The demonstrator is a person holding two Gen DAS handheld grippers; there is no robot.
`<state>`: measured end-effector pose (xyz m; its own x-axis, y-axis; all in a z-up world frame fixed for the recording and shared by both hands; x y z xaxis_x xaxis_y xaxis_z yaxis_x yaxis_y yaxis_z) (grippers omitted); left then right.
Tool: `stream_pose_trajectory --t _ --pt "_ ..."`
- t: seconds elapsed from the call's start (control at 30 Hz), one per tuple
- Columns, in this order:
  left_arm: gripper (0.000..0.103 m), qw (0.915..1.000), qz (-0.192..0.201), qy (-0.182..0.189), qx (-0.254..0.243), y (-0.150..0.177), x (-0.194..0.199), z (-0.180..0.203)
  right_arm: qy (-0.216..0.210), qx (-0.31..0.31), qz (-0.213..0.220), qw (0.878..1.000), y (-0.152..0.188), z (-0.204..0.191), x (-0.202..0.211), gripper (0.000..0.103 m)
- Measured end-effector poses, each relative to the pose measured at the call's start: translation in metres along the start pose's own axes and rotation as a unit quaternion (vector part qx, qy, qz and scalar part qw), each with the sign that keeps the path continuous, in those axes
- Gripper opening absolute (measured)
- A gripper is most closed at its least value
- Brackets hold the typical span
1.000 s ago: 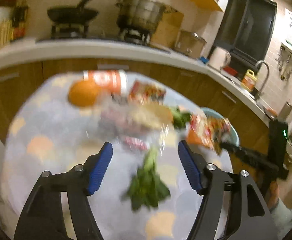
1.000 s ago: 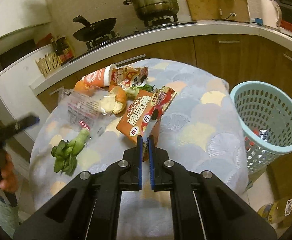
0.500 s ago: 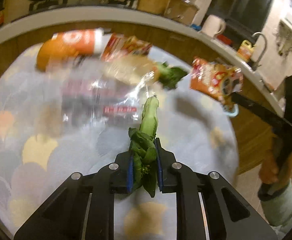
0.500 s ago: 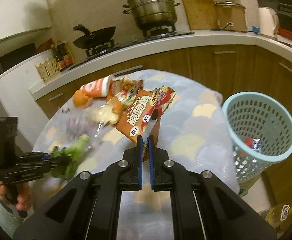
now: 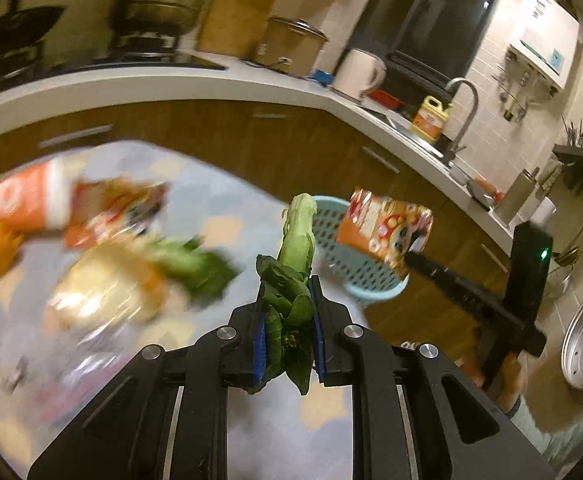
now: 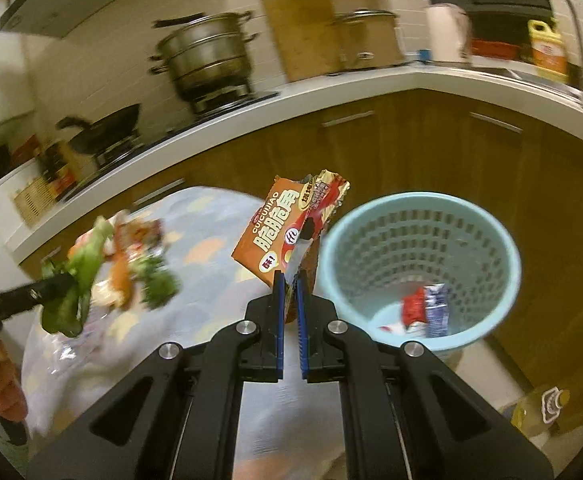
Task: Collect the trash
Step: 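Carry the snack bag and leaves over the blue basket and open both tools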
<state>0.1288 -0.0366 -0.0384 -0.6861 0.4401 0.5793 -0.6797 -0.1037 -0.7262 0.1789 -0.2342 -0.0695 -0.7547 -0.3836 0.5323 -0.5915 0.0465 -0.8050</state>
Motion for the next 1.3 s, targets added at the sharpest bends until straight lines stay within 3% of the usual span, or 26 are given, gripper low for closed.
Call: stream_pose_trajectory --t 0.17,0.37,0.57,0.7,0.9,1.13,1.3 --pt "0.016 0.9992 -0.036 0.011 -0.011 -0.021 -0.070 0.033 0.041 -0.024 -0.007 0.999 -0.001 0.044 -0.012 0.004" --pt "0.017 0.9963 -0.080 0.031 0.002 -0.027 -0.153 0.060 0.085 -0.052 -0.054 0.993 0.016 0.089 -0.038 0.004" --pt "0.019 0.9948 -0.097 0.033 -0.001 -0.028 -0.201 0.074 0.115 -0.055 -0.094 0.987 0.028 0.115 -0.059 0.005" --pt "0.037 0.9934 -0.106 0.042 0.012 -0.025 -0.226 0.078 0.119 -0.065 -0.113 0.984 0.035 0.126 -0.069 0.006" --pt "0.037 0.9928 -0.114 0.034 0.013 -0.021 -0.237 0.073 0.118 -0.085 -0.132 0.980 0.040 0.140 -0.079 0.011" --pt "0.045 0.9952 -0.095 0.027 -0.002 -0.024 -0.218 0.074 0.111 -0.095 -0.129 0.981 0.041 0.138 -0.078 0.018" --pt "0.053 0.9972 -0.071 0.023 -0.004 -0.027 -0.188 0.070 0.103 -0.081 -0.108 0.985 0.029 0.119 -0.066 0.032"
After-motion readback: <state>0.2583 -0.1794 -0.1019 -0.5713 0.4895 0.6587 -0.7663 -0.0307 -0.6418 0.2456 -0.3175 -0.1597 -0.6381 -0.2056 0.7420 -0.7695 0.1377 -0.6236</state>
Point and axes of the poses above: each gripper's, at about its wrist camera, not at the fingertips, and x roughly against the way its jaws point, z to its right, y to its underside, the point moved 10 cm from there along -x, roughly the way its jaws point, and after that the axes turned 2 degrees about y, right-handed, at the moved point
